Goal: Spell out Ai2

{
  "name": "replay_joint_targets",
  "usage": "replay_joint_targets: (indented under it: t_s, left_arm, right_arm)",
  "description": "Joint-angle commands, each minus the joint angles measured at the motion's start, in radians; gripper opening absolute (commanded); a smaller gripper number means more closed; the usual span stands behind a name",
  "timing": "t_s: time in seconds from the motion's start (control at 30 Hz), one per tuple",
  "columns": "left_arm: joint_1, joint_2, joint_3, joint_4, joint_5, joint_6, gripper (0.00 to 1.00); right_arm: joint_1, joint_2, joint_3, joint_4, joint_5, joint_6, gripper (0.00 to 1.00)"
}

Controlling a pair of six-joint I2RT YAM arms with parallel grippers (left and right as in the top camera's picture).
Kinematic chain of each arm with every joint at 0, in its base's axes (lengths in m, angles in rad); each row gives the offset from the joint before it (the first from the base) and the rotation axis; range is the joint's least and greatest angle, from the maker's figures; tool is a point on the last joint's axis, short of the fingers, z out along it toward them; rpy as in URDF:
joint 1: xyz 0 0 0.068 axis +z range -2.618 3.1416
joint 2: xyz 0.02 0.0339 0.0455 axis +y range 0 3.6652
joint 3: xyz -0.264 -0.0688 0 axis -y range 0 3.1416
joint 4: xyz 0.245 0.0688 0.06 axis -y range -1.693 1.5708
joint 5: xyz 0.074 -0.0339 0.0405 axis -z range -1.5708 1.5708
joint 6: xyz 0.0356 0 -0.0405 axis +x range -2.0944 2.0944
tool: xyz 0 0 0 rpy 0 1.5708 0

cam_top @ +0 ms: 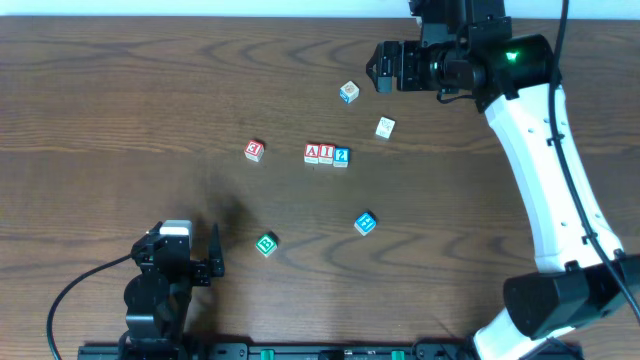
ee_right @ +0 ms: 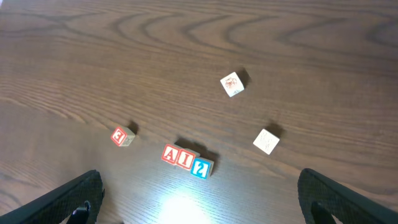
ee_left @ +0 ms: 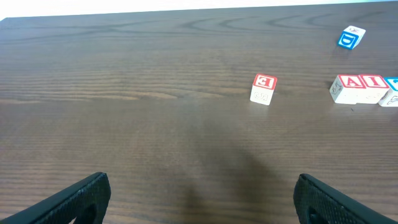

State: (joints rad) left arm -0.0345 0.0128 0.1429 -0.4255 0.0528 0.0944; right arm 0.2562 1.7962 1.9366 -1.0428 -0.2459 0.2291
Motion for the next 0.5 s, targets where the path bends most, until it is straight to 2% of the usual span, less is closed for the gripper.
replay_joint_targets:
  t_s: [0.0,0.1,0.3,0.47]
  left_arm:
    - [0.004,-0.008,-0.017,-0.012,0.011,0.010,0.95]
    - [0.004,-0.008,-0.017,-0.012,0.011,0.010,0.95]
    - [0.004,-0.008,-0.017,-0.012,0.011,0.010,0.95]
    - [0.004,-0.008,-0.017,-0.012,0.011,0.010,0.96]
  right_arm:
    - [0.000,0.004,0.013,0.000,0.003,-0.009,0.99]
    - [0.000,0.000,0.013,-0.004,0.024,-0.026,0.99]
    - [0.022,-0.134,-0.025,-0.045,0.261,-0.224,0.99]
    - [0.021,-0.402,-0.282,0.134,0.325,-0.370,0.99]
